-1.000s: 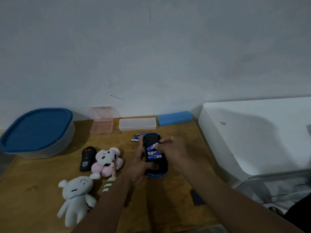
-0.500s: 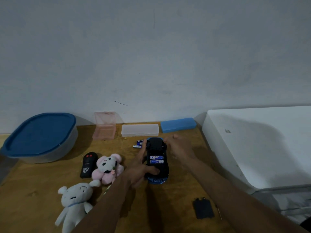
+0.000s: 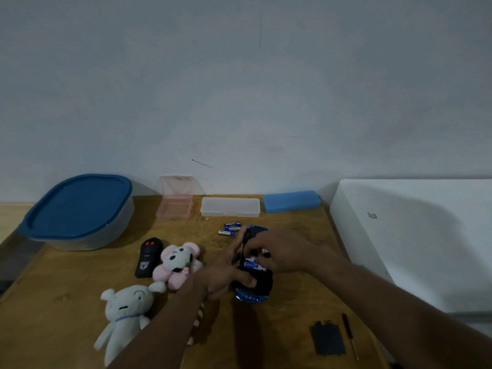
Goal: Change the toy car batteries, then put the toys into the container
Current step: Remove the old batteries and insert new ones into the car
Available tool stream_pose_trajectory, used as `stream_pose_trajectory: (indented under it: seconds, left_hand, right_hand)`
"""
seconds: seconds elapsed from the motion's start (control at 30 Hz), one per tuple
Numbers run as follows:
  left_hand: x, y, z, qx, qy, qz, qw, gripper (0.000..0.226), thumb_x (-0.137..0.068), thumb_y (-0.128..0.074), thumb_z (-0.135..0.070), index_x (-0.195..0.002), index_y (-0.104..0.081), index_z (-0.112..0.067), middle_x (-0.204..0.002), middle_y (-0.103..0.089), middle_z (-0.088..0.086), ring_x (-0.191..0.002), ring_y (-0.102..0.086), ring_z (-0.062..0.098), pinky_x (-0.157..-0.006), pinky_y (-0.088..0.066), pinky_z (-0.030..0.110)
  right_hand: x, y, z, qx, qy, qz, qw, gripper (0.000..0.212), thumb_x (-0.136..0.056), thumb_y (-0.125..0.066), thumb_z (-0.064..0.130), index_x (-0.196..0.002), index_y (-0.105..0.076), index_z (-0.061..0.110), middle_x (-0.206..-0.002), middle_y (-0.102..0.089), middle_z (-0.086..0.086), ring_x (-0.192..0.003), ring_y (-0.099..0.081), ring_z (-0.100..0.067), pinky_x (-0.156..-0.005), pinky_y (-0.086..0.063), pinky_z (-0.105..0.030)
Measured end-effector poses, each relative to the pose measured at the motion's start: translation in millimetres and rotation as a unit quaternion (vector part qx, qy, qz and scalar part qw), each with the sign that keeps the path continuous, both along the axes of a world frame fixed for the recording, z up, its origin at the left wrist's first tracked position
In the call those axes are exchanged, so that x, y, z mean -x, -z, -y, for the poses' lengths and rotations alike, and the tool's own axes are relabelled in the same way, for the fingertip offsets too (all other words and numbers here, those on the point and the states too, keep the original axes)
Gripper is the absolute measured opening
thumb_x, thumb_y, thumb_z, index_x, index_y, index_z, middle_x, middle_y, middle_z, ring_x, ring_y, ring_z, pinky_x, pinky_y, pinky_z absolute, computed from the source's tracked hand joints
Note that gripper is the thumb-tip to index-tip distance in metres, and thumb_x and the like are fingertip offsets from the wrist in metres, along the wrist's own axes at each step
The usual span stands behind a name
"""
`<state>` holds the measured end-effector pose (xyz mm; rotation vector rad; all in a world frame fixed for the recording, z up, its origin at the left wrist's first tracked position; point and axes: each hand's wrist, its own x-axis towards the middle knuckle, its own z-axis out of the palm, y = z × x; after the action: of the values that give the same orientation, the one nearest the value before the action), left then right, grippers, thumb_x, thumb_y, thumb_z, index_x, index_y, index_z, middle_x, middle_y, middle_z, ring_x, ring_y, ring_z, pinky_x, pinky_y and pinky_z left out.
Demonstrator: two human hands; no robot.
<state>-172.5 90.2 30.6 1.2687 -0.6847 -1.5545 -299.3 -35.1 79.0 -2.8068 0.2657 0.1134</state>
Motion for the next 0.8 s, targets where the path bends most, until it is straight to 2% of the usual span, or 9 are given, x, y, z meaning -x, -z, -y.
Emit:
stream_pose_trajectory:
  seconds: [0.13,0.3,0.4,0.5,0.57,0.63,0.7,0.77,0.8]
  left_hand:
    - [1,-1,-2,0.000,-0.001,0.011,1.000,0.117,-0.070,-0.055,0.031,-0.146,-0.019,-0.051,-0.130,-0.049,-0.007,-0.119,-0.055,0.027,-0.090,-0.054,0.041]
    - [5,1,-4,0.010,-0.009,0.020,1.000,0.117,-0.070,-0.057,0.030,-0.148,-0.019,-0.048,-0.144,-0.043,0.002,-0.119,-0.056,0.025,-0.085,-0.055,0.037]
    - [2,4,-6,0.005,-0.017,0.024,1.000,0.117,-0.070,-0.058,0.029,-0.147,-0.019,-0.049,-0.139,-0.047,0.001,-0.117,-0.058,0.026,-0.086,-0.055,0.039]
    - [-3,7,-7,0.001,-0.039,0.016,0.999,0.118,-0.071,-0.059,0.028,-0.149,-0.014,-0.048,-0.136,-0.051,0.002,-0.116,-0.059,0.028,-0.086,-0.055,0.042]
    - [-6,7,-5,0.002,-0.050,0.007,0.999,0.119,-0.070,-0.059,0.028,-0.148,-0.014,-0.049,-0.139,-0.050,0.006,-0.117,-0.059,0.033,-0.089,-0.054,0.047]
    - [-5,6,-2,0.006,-0.061,-0.002,0.998,0.118,-0.069,-0.059,0.028,-0.146,-0.017,-0.050,-0.139,-0.050,0.007,-0.117,-0.058,0.037,-0.093,-0.052,0.051]
    - [-4,6,0,0.009,-0.070,-0.003,0.998,0.119,-0.068,-0.061,0.028,-0.146,-0.018,-0.052,-0.138,-0.051,0.010,-0.116,-0.058,0.038,-0.095,-0.050,0.054]
    - [-4,7,1,0.010,-0.074,-0.004,0.997,0.120,-0.065,-0.064,0.025,-0.146,-0.019,-0.052,-0.138,-0.052,0.013,-0.117,-0.058,0.039,-0.096,-0.048,0.056]
    - [-3,8,1,0.013,-0.076,-0.003,0.997,0.120,-0.064,-0.064,0.024,-0.146,-0.019,-0.051,-0.137,-0.052,0.013,-0.117,-0.058,0.039,-0.097,-0.048,0.056]
  right_hand:
    - [-6,1,1,0.019,-0.041,-0.014,0.999,0.024,-0.090,-0.053,0.029,-0.114,-0.056,0.032,-0.100,-0.063,0.007,-0.078,-0.054,-0.009,-0.066,-0.049,-0.028]
    - [-7,4,1,-0.024,-0.040,-0.005,0.999,0.025,-0.089,-0.053,0.029,-0.109,-0.047,0.043,-0.094,-0.056,0.013,-0.076,-0.049,-0.005,-0.067,-0.048,-0.028]
    - [0,5,-2,-0.071,0.018,0.042,0.996,0.018,-0.089,-0.056,0.026,-0.087,-0.042,0.037,-0.085,-0.054,0.012,-0.072,-0.051,-0.010,-0.064,-0.047,-0.029]
    - [6,13,-1,-0.159,0.144,0.119,0.969,0.012,-0.087,-0.061,0.026,-0.088,-0.049,0.028,-0.091,-0.059,0.011,-0.081,-0.058,-0.006,-0.064,-0.050,-0.023]
    - [6,13,-2,-0.272,0.242,0.174,0.915,0.012,-0.087,-0.063,0.023,-0.094,-0.055,0.028,-0.099,-0.062,0.008,-0.086,-0.062,-0.007,-0.062,-0.051,-0.019]
    - [3,9,-6,-0.364,0.326,0.218,0.845,0.007,-0.090,-0.058,0.016,-0.094,-0.062,0.020,-0.091,-0.063,0.002,-0.073,-0.059,-0.007,-0.056,-0.046,-0.018]
    - [-1,4,-10,-0.503,0.396,0.247,0.727,0.013,-0.091,-0.051,0.013,-0.087,-0.063,0.010,-0.073,-0.055,-0.004,-0.057,-0.047,-0.011,-0.049,-0.038,-0.023]
    - [-4,0,-13,-0.625,0.443,0.255,0.590,0.013,-0.089,-0.049,0.014,-0.081,-0.057,0.007,-0.067,-0.048,-0.006,-0.055,-0.042,-0.013,-0.049,-0.036,-0.026]
    - [-5,-1,-14,-0.656,0.461,0.254,0.540,0.012,-0.089,-0.050,0.015,-0.080,-0.053,0.008,-0.068,-0.047,-0.007,-0.056,-0.042,-0.014,-0.049,-0.038,-0.026]
